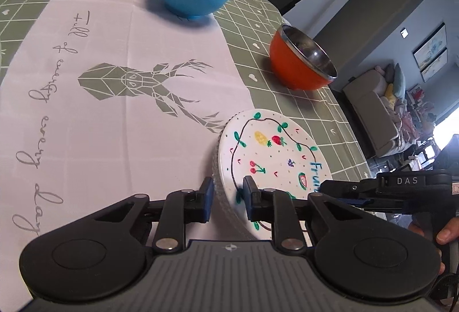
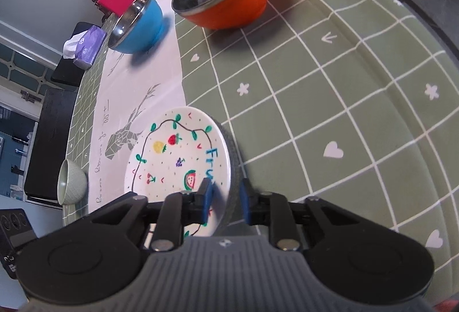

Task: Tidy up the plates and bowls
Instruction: 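Lower the 'Fruity' plate onto the table and open both grippers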

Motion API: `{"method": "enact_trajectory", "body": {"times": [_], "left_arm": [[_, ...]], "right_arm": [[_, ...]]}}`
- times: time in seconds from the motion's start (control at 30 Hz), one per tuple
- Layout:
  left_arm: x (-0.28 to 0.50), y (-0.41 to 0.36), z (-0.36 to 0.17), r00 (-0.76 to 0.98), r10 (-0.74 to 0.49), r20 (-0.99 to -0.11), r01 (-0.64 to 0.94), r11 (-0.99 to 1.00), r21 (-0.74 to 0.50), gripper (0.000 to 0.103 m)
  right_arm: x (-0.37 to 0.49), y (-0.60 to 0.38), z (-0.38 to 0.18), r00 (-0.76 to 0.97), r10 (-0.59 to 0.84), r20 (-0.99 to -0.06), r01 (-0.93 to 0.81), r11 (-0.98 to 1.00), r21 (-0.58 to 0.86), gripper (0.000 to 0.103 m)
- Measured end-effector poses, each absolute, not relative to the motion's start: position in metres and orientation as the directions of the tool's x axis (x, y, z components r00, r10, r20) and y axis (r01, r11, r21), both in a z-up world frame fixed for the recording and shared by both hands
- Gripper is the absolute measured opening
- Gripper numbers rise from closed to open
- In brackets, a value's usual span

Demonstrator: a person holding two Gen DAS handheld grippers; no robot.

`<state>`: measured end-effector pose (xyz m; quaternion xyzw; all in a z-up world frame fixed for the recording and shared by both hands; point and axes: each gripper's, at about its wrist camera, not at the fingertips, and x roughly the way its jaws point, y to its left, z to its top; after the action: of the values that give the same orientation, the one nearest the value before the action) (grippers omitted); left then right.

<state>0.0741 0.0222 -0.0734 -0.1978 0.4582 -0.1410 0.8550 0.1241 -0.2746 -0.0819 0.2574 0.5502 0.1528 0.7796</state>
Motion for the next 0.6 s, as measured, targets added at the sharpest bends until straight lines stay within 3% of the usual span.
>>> {"method": "enact_trajectory", "body": {"times": [0.43, 0.47, 0.53, 0.6], "left_arm": [[0.074, 0.021, -0.071, 0.540, -0.415, -0.732, 0.058, 0.886, -0.460, 0.025], [0.073, 0.022, -0.070, 0.546, -0.410, -0.730, 0.059, 0.889, -0.455, 0.025], [0.072, 0.024, -0.066, 0.567, -0.393, -0.724, 0.066, 0.898, -0.435, 0.025], [0.072, 0.026, -0.062, 0.588, -0.366, -0.722, 0.061, 0.910, -0.411, 0.026]], "right_arm": [[0.124, -0.272, -0.079, 0.358, 0.507, -0.784, 0.022, 0.835, 0.550, 0.021], [0.123, -0.273, -0.078, 0.368, 0.501, -0.783, 0.027, 0.836, 0.548, 0.023], [0.123, -0.278, -0.075, 0.394, 0.491, -0.777, 0.038, 0.836, 0.548, 0.040], [0.123, -0.282, -0.072, 0.410, 0.499, -0.763, 0.046, 0.825, 0.564, 0.043]]}}
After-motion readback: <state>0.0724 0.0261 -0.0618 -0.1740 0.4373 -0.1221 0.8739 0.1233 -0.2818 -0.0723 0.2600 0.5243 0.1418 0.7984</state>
